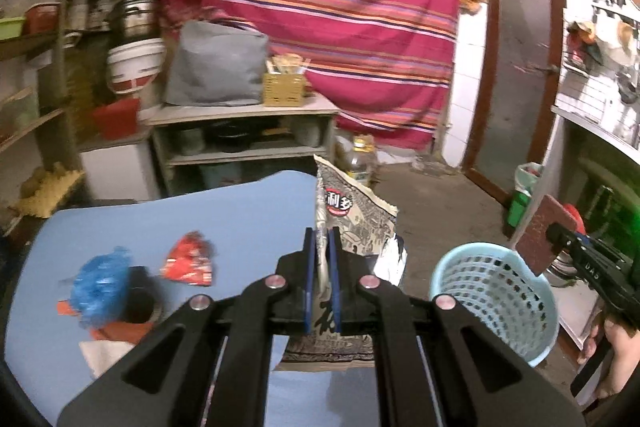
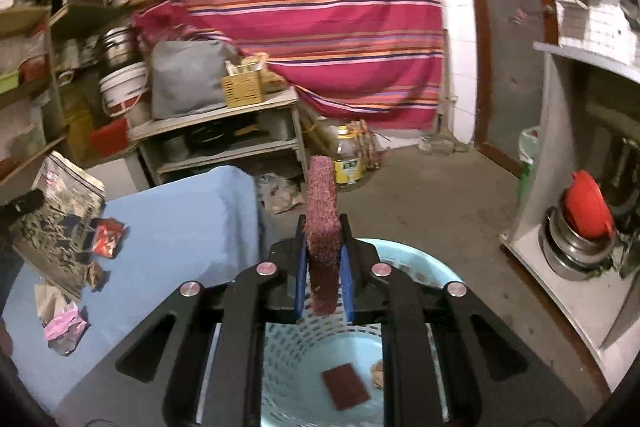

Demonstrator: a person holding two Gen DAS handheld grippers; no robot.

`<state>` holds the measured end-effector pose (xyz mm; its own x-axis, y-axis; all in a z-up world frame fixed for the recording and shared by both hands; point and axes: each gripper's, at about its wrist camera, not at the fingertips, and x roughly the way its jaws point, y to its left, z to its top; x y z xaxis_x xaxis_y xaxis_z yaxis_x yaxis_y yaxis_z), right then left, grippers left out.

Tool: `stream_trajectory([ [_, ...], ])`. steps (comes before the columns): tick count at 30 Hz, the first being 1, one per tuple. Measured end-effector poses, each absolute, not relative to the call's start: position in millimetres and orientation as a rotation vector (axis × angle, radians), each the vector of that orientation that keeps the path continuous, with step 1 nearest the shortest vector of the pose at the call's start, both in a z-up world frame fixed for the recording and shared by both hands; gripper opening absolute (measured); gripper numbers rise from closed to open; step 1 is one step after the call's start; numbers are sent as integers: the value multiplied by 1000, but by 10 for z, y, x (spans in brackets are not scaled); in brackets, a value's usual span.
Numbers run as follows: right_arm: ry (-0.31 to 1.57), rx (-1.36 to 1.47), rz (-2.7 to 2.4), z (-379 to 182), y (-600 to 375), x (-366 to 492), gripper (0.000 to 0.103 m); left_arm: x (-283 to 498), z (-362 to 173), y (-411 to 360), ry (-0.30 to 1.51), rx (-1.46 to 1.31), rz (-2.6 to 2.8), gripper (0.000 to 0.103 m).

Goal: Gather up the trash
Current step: 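Carry the bag and pad in both tools over the basket, then open the left tool dropping the bag while the right tool drops the pad into the basket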

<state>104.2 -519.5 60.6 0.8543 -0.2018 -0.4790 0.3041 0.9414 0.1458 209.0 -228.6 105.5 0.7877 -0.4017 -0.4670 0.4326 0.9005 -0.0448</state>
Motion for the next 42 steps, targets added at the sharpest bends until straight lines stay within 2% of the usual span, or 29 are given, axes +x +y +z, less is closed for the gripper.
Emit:
stream_trajectory([
  [12, 514, 306, -280, 485, -5510, 1018, 15, 2098, 828, -3213, 539, 57, -598, 7],
  [29, 554, 342, -328, 359, -5785, 917, 15, 2215, 400, -3945, 684, 89, -735, 10],
  [30, 555, 345, -328, 353, -5796, 911, 15, 2211, 388, -3956, 693, 86, -737, 20],
  [31, 556, 347, -329, 358, -5797, 912, 15, 2209, 379, -3961, 700, 82, -737, 44],
  [32, 558, 349, -329, 354, -5795, 908, 15, 2203, 377, -3955, 694, 81, -731, 60],
  [33, 558, 351, -328, 351, -5797, 905, 15, 2178, 389, -3934, 672, 79, -721, 72],
  [39, 556, 350, -320, 350, -5790, 908, 15, 2107, 495, -3827, 628, 105, -700, 72],
  [41, 557, 344, -313, 362, -5760, 925, 15, 2088, 582, -3731, 600, 109, -675, 74],
  [42, 559, 340, -308, 361, -5739, 937, 15, 2075, 632, -3676, 584, 109, -659, 79],
])
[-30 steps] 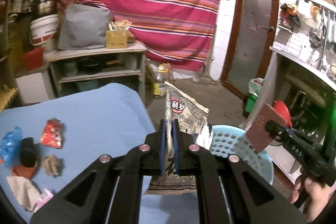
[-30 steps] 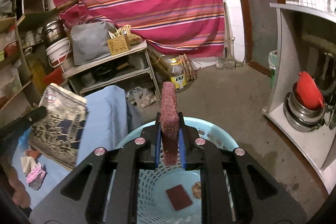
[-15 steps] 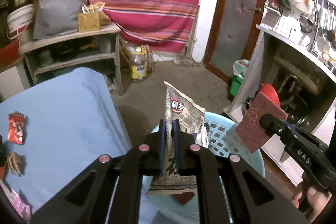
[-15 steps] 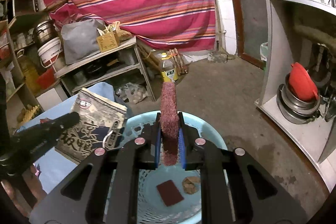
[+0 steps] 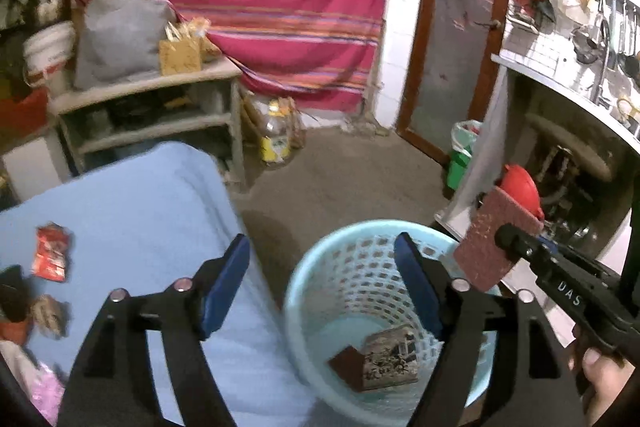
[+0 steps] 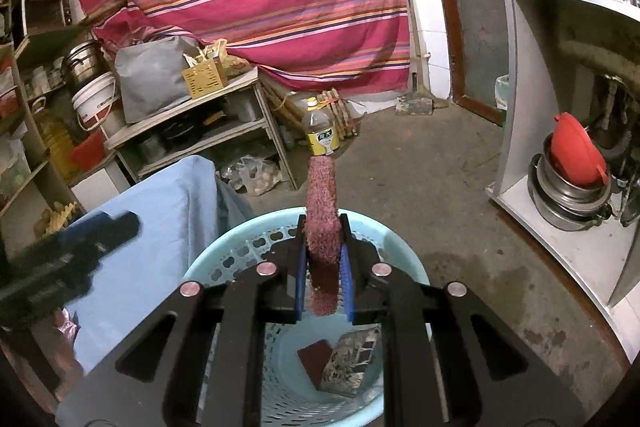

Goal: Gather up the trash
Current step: 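Open the left tool dropping the bag while the right tool drops the pad into the basket, then move both open tools back over the trash on the table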

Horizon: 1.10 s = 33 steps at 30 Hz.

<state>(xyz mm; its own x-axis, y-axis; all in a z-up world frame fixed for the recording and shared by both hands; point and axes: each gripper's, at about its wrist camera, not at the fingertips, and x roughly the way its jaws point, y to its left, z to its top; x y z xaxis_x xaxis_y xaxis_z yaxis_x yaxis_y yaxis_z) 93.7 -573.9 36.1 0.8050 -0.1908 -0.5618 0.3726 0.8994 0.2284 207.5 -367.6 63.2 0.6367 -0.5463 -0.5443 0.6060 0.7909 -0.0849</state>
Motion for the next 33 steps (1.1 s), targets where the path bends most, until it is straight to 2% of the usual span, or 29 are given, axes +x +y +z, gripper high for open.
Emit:
stream_trajectory([
  [9, 603, 301, -258, 336, -5466, 1105, 17, 2109, 879, -3184, 541, 78, -558, 91],
  [11, 623, 299, -249, 315, -5424, 1157, 30, 2104, 872, -3064, 542, 73, -538, 92],
  [12, 623, 294, -264, 305, -5394, 1176, 51, 2105, 870, -3000, 544, 68, -527, 92],
  [13, 618, 292, -277, 299, -5373, 1187, 64, 2111, 869, -2961, 546, 64, -519, 92],
  [17, 625, 283, -309, 270, -5313, 1252, 79, 2102, 880, -2651, 543, 47, -469, 92],
  [19, 625, 255, -356, 275, -5275, 1265, 95, 2092, 883, -2495, 536, 48, -449, 94],
  [21, 614, 233, -390, 297, -5216, 1281, 99, 2087, 888, -2310, 530, 47, -420, 95],
  [33, 545, 234, -413, 407, -4757, 1466, 99, 2178, 805, -1224, 542, 15, -248, 98],
])
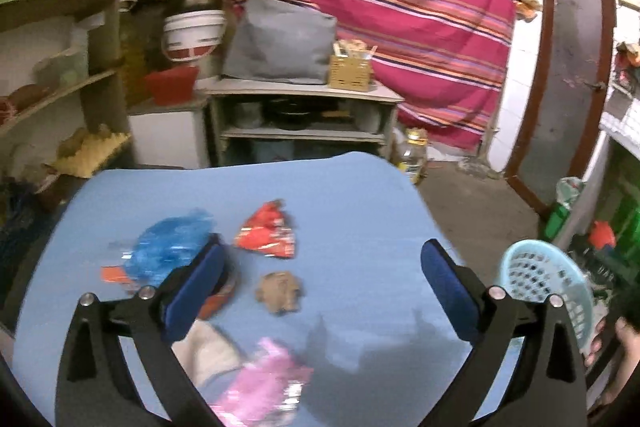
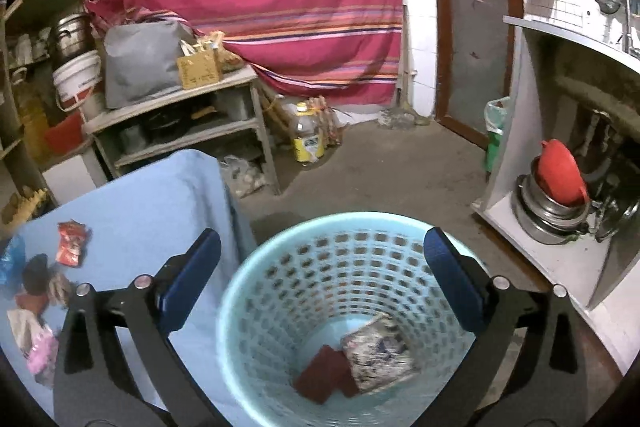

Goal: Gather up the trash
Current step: 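Move both open tools back over the trash on the table, then grasp the beige cloth with the left tool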

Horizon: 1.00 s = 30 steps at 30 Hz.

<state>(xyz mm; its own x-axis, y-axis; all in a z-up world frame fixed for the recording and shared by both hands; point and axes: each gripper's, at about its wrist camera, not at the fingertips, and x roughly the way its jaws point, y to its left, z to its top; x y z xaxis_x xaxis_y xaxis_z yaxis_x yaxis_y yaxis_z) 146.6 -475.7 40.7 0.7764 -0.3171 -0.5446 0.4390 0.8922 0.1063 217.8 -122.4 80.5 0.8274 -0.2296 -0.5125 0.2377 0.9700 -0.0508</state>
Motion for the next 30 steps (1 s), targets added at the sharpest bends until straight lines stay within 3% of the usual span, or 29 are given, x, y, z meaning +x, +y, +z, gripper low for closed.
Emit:
stream_trajectory([
  [15, 567, 102, -262, 395, -3658, 1997, 99, 2264, 207, -114, 623, 62, -87, 99],
  [30, 623, 10, -202, 215, -3161, 2268, 99, 2563, -293, 217, 805, -35, -125, 99],
])
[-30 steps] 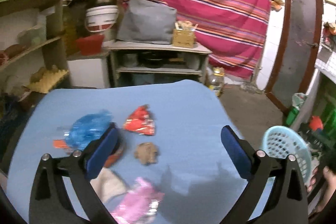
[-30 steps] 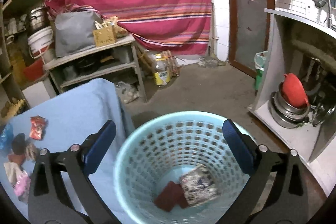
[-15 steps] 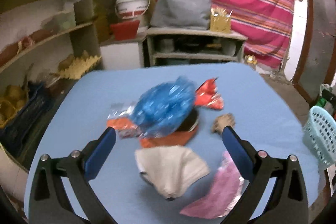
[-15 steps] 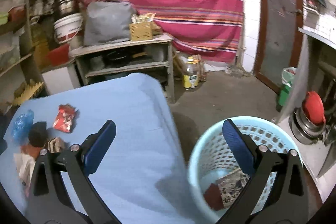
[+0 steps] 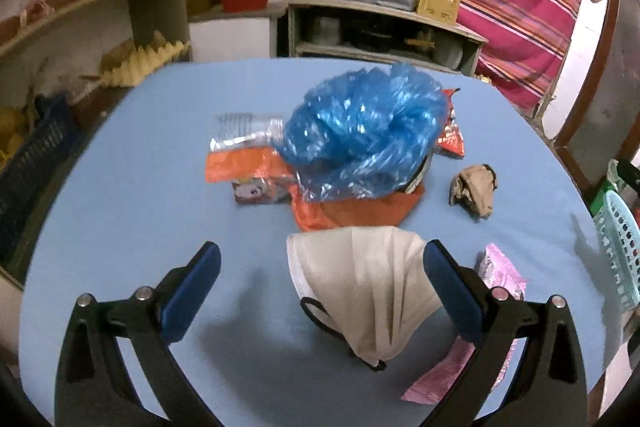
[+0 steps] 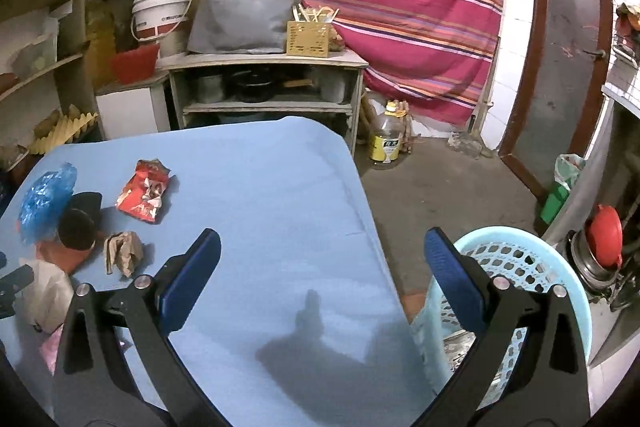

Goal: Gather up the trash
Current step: 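Grasp the beige cloth with the left tool, then grasp the pink wrapper with the right tool while the left tool holds the cloth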

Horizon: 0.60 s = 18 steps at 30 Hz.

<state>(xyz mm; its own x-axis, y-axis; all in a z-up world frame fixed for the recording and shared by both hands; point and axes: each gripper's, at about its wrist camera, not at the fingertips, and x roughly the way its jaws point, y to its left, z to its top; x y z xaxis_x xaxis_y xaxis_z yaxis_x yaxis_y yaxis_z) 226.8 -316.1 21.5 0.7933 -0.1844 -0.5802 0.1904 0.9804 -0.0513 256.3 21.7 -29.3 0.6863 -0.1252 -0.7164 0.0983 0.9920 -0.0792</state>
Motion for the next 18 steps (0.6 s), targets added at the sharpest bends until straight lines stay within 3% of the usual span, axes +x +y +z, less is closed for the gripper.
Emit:
stream_trajectory([
  [8, 661, -1, -156, 119, -2987, 2284, 99, 2598, -387, 162, 880, -86, -197, 99],
  [10, 674, 5, -133, 98, -2928, 2278, 99, 2583, -404, 138, 883, -65, -202, 94],
  [11, 684, 2, -120, 81, -2879, 2278, 99, 2581, -417, 142, 886, -64, -210, 89],
  [13, 695, -17, -104, 59, -2802, 2266, 99, 2602, -468, 138, 917, -66, -234, 55],
  [17, 715, -74, -58, 3, -2555, 2234, 99, 2619, -532, 215, 947, -125, -283, 36],
  [18, 722, -87, -45, -14, -2485, 2225, 99, 2611, -509, 237, 943, -136, -295, 25],
])
